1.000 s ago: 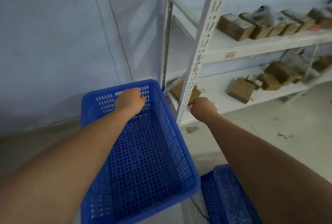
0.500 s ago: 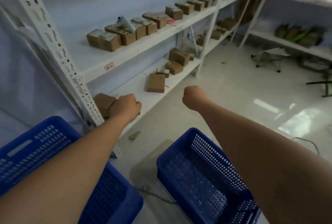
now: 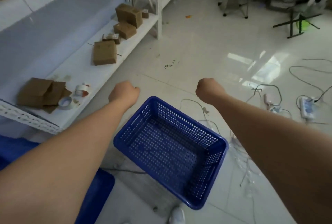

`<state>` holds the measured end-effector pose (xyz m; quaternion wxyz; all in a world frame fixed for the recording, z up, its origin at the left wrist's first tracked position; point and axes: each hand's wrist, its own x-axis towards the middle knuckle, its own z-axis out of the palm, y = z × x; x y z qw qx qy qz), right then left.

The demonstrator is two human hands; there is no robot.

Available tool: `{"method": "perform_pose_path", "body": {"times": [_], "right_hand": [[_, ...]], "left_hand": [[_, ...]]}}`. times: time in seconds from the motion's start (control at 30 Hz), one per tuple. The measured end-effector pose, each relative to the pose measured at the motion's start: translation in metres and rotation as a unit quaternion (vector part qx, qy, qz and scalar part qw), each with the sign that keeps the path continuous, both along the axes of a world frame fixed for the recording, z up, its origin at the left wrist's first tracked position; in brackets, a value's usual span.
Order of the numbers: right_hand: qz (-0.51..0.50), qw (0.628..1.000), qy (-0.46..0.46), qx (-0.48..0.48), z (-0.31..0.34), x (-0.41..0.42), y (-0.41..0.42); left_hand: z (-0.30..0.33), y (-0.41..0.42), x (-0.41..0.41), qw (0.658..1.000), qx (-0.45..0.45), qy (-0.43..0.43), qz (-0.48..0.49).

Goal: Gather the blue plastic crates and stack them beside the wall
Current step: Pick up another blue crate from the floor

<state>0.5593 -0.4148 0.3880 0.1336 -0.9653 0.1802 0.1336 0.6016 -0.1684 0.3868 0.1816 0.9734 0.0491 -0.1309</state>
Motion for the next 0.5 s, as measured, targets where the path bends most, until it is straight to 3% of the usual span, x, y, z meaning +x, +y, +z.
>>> {"method": "perform_pose_path", "body": {"times": [0.23, 0.5], "right_hand": [[-0.056, 0.998, 0.027, 0.020, -0.087, -0.024, -0.061], [-0.078, 0.994, 0.065, 0.028, -0.205, -0.040, -0.066]], "left_hand": [[-0.087, -0.041, -0.009, 0.997, -0.037, 0.033, 0.056], [-0.219, -0.025, -0.041, 0.982, -0.042, 0.088, 0.159]]}}
